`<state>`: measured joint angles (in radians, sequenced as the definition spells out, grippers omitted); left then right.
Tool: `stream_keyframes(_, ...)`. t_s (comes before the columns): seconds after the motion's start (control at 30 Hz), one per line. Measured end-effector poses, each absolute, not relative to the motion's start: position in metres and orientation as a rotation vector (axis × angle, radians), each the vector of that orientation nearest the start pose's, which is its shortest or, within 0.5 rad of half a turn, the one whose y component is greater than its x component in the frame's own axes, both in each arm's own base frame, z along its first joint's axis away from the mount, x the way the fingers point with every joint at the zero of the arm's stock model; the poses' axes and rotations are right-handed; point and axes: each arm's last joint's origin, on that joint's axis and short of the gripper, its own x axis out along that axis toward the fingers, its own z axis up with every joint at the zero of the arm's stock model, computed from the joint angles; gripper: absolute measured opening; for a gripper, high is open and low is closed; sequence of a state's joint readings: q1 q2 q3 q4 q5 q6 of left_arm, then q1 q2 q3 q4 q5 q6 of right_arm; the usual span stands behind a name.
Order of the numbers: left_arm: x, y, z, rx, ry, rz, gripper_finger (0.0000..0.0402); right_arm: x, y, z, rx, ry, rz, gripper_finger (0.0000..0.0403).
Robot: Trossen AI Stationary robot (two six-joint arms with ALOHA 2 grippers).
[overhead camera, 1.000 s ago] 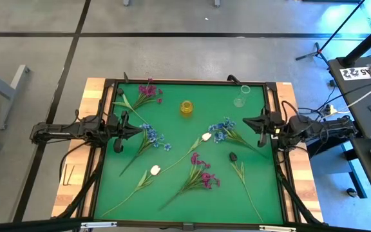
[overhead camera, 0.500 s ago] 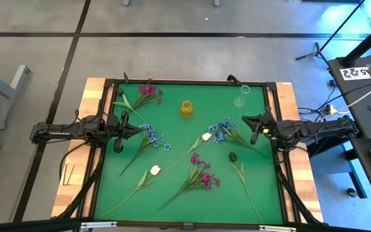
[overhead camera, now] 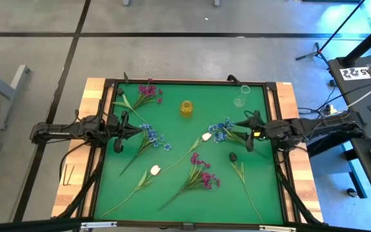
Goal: Sort flowers into vase by color
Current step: Put the right blue flowers into the yellow vase
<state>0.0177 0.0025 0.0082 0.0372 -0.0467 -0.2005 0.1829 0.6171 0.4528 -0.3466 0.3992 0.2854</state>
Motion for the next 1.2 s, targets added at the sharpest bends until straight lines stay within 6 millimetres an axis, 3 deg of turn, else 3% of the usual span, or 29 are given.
stream_keyframes(0.1,0.097,0.003,0.170,-0.201,-0.049,0.059,0.0000,0.152,0.017,0.249,0.103,0.538,-0.289,0.0193)
stream_keyframes(0.23,0.097,0.003,0.170,-0.201,-0.049,0.060,0.0000,0.168,0.020,0.260,0.102,0.694,-0.314,0.0180)
stream_keyframes(0.53,0.097,0.003,0.170,-0.201,-0.049,0.060,0.0000,0.185,0.025,0.254,0.164,0.894,-0.303,0.0177)
stream_keyframes(0.9,0.097,0.003,0.170,-0.201,-0.049,0.060,0.0000,0.166,0.023,0.241,0.301,1.099,-0.424,0.0177)
stream_keyframes(1.2,0.097,0.003,0.170,-0.201,-0.049,0.060,0.0000,0.156,0.023,0.210,0.382,1.190,-0.473,0.0185)
